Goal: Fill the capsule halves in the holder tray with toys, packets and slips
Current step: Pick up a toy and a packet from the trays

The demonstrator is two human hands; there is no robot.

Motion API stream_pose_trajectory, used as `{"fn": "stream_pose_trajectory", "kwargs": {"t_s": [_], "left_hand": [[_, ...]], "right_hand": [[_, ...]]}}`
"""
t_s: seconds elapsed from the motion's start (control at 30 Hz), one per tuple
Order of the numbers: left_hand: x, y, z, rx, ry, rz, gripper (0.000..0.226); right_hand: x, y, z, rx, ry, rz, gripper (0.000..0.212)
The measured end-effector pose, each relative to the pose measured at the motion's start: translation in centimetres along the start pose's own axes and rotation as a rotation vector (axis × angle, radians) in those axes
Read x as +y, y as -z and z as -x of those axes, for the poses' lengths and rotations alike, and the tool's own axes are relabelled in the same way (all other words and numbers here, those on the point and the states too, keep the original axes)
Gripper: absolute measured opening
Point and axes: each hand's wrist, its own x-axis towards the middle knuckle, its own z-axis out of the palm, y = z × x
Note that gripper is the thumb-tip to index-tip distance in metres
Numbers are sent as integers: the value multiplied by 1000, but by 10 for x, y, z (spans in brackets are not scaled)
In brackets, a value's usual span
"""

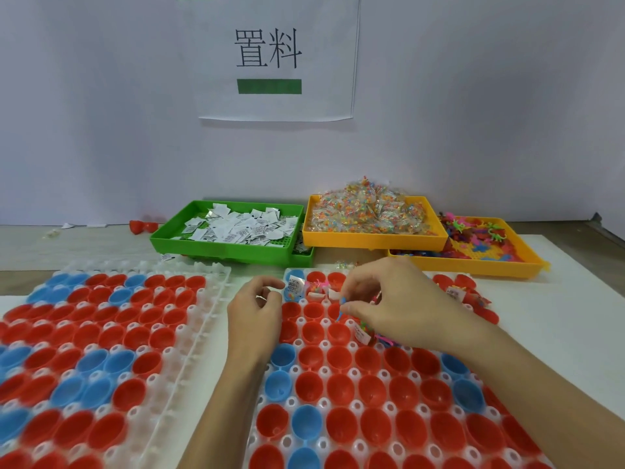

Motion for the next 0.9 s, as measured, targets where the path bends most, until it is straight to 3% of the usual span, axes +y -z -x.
{"fn": "stream_pose_trajectory", "kwargs": {"t_s": [0.67,0.9], "left_hand": [[1,2,1,-21,-43,-18,28],[2,1,1,-27,-39,-14,28]], "right_hand": [[-17,-8,-19,-161,40,300,6],[-11,-9,-25,-184,-11,254,7]]}}
